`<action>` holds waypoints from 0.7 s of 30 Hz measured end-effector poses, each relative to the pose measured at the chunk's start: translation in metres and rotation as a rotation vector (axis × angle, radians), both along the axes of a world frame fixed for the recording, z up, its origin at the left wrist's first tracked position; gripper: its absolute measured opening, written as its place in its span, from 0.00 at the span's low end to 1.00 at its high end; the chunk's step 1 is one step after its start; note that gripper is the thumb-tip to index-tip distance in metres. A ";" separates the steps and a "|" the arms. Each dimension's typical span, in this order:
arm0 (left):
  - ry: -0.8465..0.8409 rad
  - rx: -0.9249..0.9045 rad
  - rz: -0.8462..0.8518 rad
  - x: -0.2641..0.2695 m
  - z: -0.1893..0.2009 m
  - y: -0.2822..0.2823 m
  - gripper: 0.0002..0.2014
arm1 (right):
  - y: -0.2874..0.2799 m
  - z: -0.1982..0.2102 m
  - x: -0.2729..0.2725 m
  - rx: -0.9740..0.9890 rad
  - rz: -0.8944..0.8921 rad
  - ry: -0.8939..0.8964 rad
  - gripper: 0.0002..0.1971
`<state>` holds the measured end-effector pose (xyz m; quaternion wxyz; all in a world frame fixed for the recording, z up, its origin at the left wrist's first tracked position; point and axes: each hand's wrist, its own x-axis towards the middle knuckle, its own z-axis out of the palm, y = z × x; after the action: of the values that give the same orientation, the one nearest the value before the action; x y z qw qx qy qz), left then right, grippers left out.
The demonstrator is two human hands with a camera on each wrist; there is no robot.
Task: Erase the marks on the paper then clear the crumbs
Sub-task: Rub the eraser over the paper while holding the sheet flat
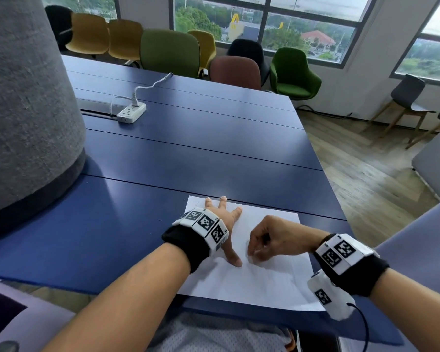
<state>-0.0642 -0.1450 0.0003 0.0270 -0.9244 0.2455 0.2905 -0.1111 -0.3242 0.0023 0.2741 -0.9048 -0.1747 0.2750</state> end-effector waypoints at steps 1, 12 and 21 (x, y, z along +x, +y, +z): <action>0.001 0.001 0.000 0.001 0.000 0.000 0.71 | -0.001 -0.001 0.002 -0.002 -0.031 -0.029 0.06; 0.006 0.003 0.001 0.001 0.000 0.000 0.71 | 0.002 -0.002 -0.010 0.043 -0.069 -0.079 0.06; 0.012 0.007 -0.001 0.001 0.000 -0.001 0.70 | 0.007 0.000 -0.018 0.019 -0.072 -0.093 0.06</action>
<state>-0.0634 -0.1460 0.0001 0.0291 -0.9225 0.2450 0.2969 -0.1291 -0.3177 0.0021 0.2839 -0.9197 -0.1571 0.2208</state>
